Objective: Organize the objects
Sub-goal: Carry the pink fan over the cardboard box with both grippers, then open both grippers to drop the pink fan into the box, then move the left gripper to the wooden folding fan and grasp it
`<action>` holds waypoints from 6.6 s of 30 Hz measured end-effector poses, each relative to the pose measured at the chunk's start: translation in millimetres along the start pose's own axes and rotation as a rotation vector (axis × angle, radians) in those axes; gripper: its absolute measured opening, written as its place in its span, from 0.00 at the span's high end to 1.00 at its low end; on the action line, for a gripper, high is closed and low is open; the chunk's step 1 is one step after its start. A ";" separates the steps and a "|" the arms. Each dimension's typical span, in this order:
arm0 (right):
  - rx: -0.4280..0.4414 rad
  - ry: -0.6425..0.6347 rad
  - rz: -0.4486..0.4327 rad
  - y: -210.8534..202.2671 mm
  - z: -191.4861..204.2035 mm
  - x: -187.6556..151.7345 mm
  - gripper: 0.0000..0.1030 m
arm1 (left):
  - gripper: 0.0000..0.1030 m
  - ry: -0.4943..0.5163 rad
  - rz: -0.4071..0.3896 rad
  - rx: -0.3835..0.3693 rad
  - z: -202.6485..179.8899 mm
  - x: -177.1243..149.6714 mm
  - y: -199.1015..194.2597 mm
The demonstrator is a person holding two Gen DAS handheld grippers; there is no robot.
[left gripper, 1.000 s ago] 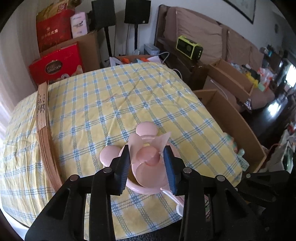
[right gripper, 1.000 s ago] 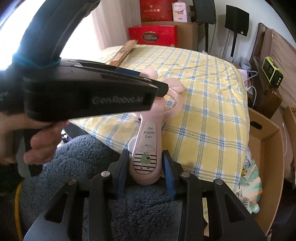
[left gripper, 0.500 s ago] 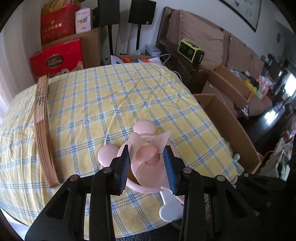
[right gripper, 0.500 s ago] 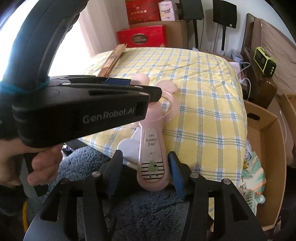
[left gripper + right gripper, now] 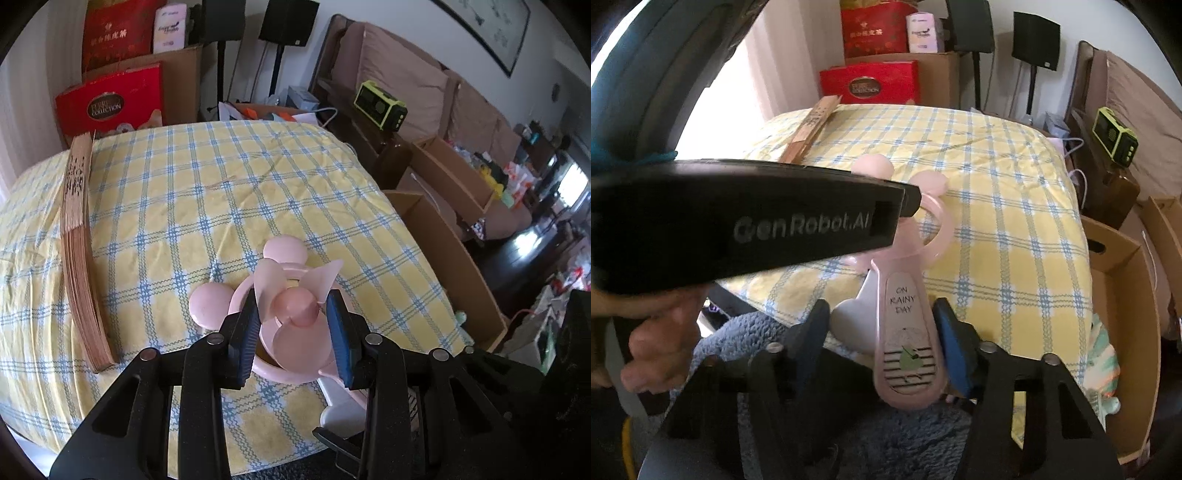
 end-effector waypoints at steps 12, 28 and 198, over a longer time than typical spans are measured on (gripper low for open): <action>-0.056 -0.074 -0.024 -11.1 13.3 2.9 0.46 | 0.70 0.003 -0.018 -0.015 1.8 -3.5 -21.0; -0.073 -0.127 -0.099 -61.7 27.8 5.3 0.46 | 0.70 0.040 -0.101 0.024 -15.6 -8.8 -80.5; 0.034 0.319 -0.019 -78.9 -104.0 -36.9 0.35 | 0.45 -0.409 0.020 0.183 157.3 -17.8 -37.3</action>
Point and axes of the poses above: each gripper's, at about its wrist camera, not at the fingertips, and y roughly the way its jaws point, z to its left, x to its top, the point moved 2 cm from there along y, roughly the way its jaws point, and after that the axes turned 15 degrees about z, right-handed, at the moved point
